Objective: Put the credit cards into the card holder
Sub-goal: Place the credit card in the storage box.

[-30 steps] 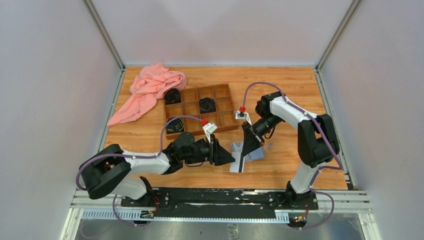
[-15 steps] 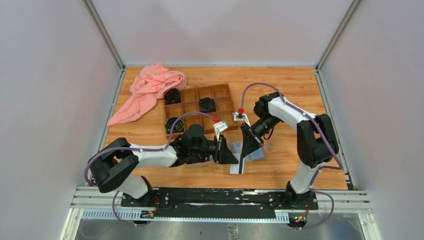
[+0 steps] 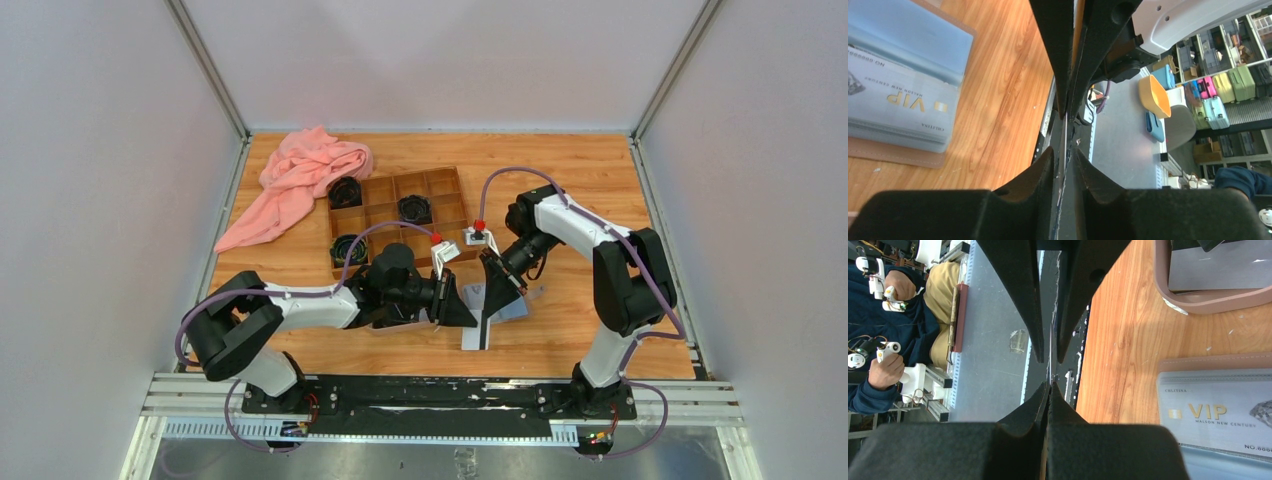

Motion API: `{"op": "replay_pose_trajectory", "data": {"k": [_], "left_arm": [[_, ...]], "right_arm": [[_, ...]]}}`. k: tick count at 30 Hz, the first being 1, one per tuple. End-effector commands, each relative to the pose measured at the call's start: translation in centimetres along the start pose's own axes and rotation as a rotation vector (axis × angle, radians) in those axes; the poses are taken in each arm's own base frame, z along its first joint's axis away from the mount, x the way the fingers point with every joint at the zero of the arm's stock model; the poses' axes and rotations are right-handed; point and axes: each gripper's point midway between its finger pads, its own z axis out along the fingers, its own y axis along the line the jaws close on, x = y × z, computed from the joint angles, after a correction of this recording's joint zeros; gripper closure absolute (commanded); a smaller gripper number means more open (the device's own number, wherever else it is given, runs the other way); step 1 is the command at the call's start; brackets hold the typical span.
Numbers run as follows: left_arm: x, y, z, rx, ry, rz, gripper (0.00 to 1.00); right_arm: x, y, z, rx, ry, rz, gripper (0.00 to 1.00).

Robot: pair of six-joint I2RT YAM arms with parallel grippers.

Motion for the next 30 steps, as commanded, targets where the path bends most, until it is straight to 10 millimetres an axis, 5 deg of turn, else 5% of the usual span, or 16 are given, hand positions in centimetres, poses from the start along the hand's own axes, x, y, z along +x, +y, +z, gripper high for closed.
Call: {"op": "replay_pose_trajectory", "data": {"k": [1,11,13,16,20,23,24,26,30], "left_arm": [[-0.9,-0.3,-0.1,0.011,0.015,0.022,0.75],[-0.9,-0.5,-0.3,0.017,0.064,0.031,0.75],[-0.8,-0.3,-0.1,0.017,0.071,0.025,0.79],[-1.0,-0.7,0.0,0.035,0.081,0.029,1.0],[-1.2,-1.0,-0.1,0.036,0.084,0.041,1.0],[-0.8,-0.8,-0.4,0.024,0.084,0.036,1.0],[-0.6,-0.6,-0.5,0.015,0.081,0.032,1.0],[-0.4,-0.2,-0.8,-0.012,0.066,0.026,1.0],[-1.3,-0.3,-2.2,-0.097,-0.044,0.033,1.0]], "right_arm": [[0.2,0.1,0.2,0.001,0.035,-0.02,1.0],[0.3,0.0,0.3,0.002,0.044,-0.022,1.0],[0.3,0.0,0.3,0.002,0.045,-0.022,1.0],[0.5,0.0,0.3,0.001,0.05,-0.02,1.0],[0.4,0.0,0.3,0.002,0.048,-0.023,0.96],[0.1,0.3,0.2,0.01,0.037,-0.044,0.76],[0.0,0.5,0.2,0.013,0.035,-0.051,0.6],[0.1,0.5,-0.1,0.027,0.043,-0.067,0.09],[-0.7,0.5,-2.8,0.13,-0.008,-0.095,0.02]]}}
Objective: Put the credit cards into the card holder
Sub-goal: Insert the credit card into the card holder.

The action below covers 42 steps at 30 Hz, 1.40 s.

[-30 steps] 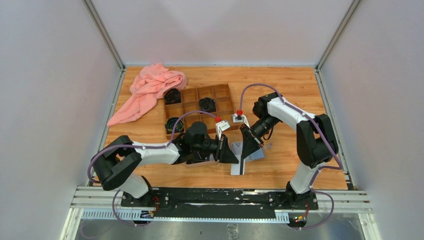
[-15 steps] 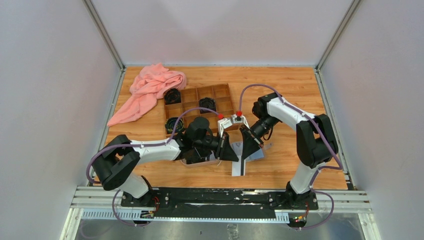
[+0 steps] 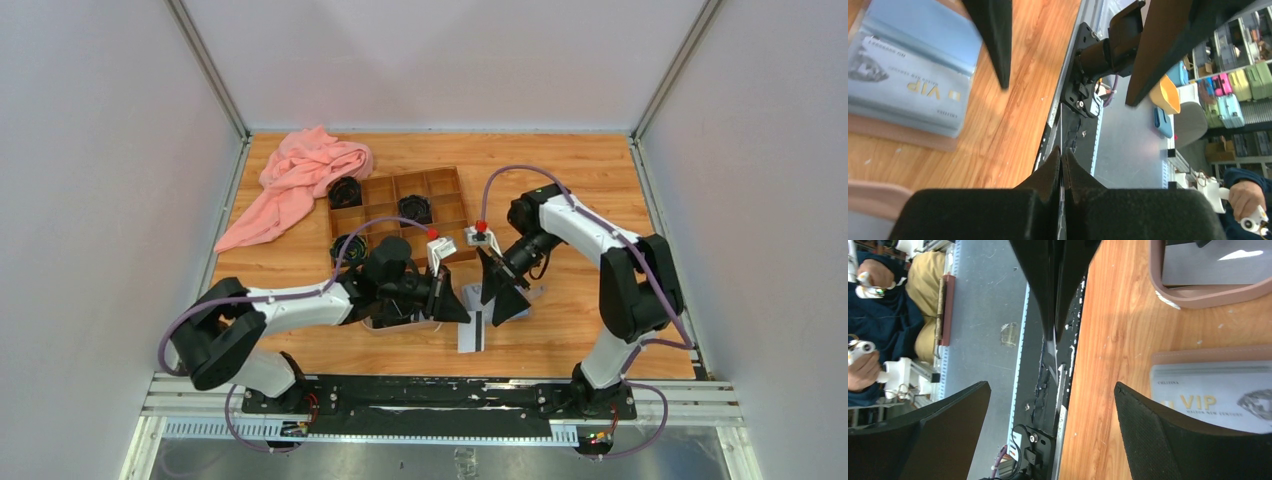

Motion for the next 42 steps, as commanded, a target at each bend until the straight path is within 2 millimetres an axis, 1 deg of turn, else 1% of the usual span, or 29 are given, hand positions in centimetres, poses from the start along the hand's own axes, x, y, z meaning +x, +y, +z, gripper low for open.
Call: {"op": "replay_pose_trajectory", "data": {"k": [1,4,6,7,8,9,10,12,14,15,16,18,21,24,27,28,33,37,42], "left_arm": [[-1.3,-0.4,-1.9,-0.093,-0.134,0.014,1.0],[-3.0,-1.1,-2.8,-0.18,-0.285,0.033,1.0],[-4.1,-2.2,-3.1,-0.191,-0.389,0.032,1.0],[-4.8,-2.4,-3.3,-0.198,-0.447,0.017,1.0],[-5.4,-2.5,-3.6,-0.204,-0.512,-0.001,1.0],[-5.8,-2.2,-3.9,-0.214,-0.569,-0.025,1.0],[-6.0,-1.5,-4.2,-0.233,-0.635,-0.05,1.0],[-6.8,-0.7,-4.5,-0.24,-0.733,-0.088,1.0],[-7.1,0.1,-4.0,-0.24,-0.779,-0.122,1.0],[-7.5,0.2,-3.6,-0.223,-0.808,-0.137,1.0],[-7.3,1.0,-2.9,-0.229,-0.809,-0.15,1.0],[-7.1,1.9,-1.7,-0.226,-0.813,-0.179,1.0],[-6.8,3.4,-0.4,-0.237,-0.813,-0.211,1.0],[-6.4,5.1,0.0,-0.305,-0.807,-0.223,1.0],[-6.1,6.1,0.3,-0.358,-0.789,-0.226,1.0],[-5.9,6.4,0.5,-0.372,-0.776,-0.231,1.0],[-5.2,7.4,2.3,-0.41,-0.698,-0.265,1.0],[-4.7,8.3,2.7,-0.454,-0.672,-0.275,1.0],[-4.5,8.7,3.2,-0.479,-0.636,-0.264,1.0]], "right_arm": [[-1.2,0.4,-3.7,0.142,-0.08,-0.069,0.01],[-2.0,0.5,-7.6,0.295,-0.211,-0.103,0.0],[-2.6,0.5,-10.3,0.416,-0.298,-0.145,0.0],[-2.8,0.3,-11.7,0.485,-0.342,-0.16,0.0],[-2.9,0.2,-13.0,0.549,-0.378,-0.174,0.0],[-2.8,0.2,-13.7,0.592,-0.408,-0.192,0.0],[-2.7,0.3,-14.1,0.615,-0.431,-0.224,0.0],[-2.5,-0.6,-13.7,0.614,-0.479,-0.212,0.0],[-2.0,-1.7,-13.2,0.554,-0.525,-0.106,0.0],[-1.8,-2.0,-13.4,0.535,-0.523,-0.061,0.0],[-1.7,-2.1,-13.7,0.521,-0.518,-0.042,0.0],[-1.5,-2.4,-14.1,0.474,-0.552,0.015,0.0],[-0.3,-3.7,-13.9,0.449,-0.551,0.086,0.0],[1.1,-5.3,-13.8,0.471,-0.515,0.16,0.0],[2.5,-7.4,-14.3,0.565,-0.48,0.226,0.0],[2.7,-7.8,-14.4,0.59,-0.476,0.228,0.0],[2.2,-7.6,-14.6,0.611,-0.484,0.205,0.0],[2.4,-7.6,-14.5,0.612,-0.48,0.201,0.0],[2.6,-7.7,-14.4,0.612,-0.472,0.199,0.0]]}}
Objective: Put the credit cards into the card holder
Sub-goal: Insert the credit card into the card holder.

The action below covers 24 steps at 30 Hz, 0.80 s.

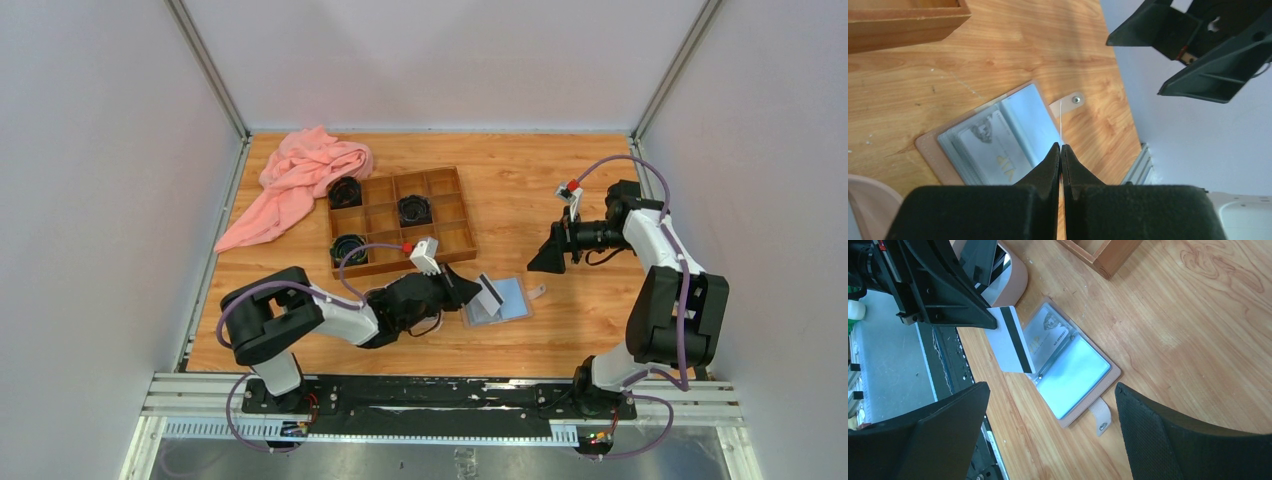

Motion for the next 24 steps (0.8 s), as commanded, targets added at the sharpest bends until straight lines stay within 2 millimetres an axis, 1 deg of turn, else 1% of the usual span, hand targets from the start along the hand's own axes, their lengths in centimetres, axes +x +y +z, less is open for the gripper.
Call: {"op": "replay_pose_trajectory", "data": {"k": [1,5,12,17,24], "left_arm": [[0.6,0.8,0.6,-0.053,0.02,0.029,1.0],[1.1,1.4,0.8,-0.073,0.045,0.032,1.0],[1.2,2.1,1.4,-0.088,0.054,0.024,1.0],[1.8,2.8,1.8,-0.102,0.076,0.015,1.0],[2.2,3.8,1.8,-0.138,0.092,-0.003,1.0]], "right_arm": [[0.4,0.0,-0.2,0.013,0.008,0.008,0.0],[0.6,-0.1,-0.1,0.01,0.016,0.011,0.0],[0.8,-0.2,0.0,0.001,0.023,0.018,0.0],[1.0,-0.2,0.0,0.0,0.028,0.017,0.0],[1.0,-0.2,0.0,0.003,0.03,0.014,0.0]]}}
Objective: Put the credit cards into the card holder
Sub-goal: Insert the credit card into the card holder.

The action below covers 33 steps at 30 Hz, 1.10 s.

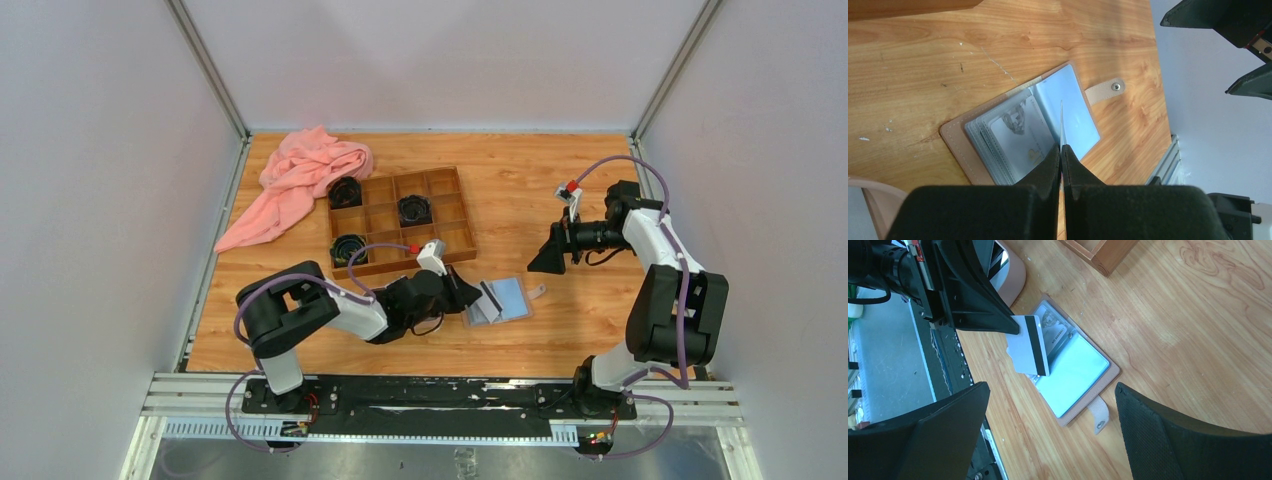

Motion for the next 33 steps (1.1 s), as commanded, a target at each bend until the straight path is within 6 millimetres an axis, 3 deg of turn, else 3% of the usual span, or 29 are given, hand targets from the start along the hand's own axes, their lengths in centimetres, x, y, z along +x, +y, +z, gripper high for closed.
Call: {"op": "replay_pose_trajectory", "data": {"k": [1,16,33], "left_arm": [[0.0,1.0,0.4,-0.042,0.005,-0.019,1.0],[1.7,3.4,1.0,-0.118,0.085,-0.076,1.0],[1.9,2.8,1.9,-0.112,0.142,-0.036,1.0]], "right_arm": [[0.7,0.0,-0.1,-0.001,0.019,0.016,0.0],[0.5,0.3,-0.1,-0.006,0.012,0.002,0.0],[0.6,0.4,0.1,-0.013,0.02,-0.007,0.0]]}}
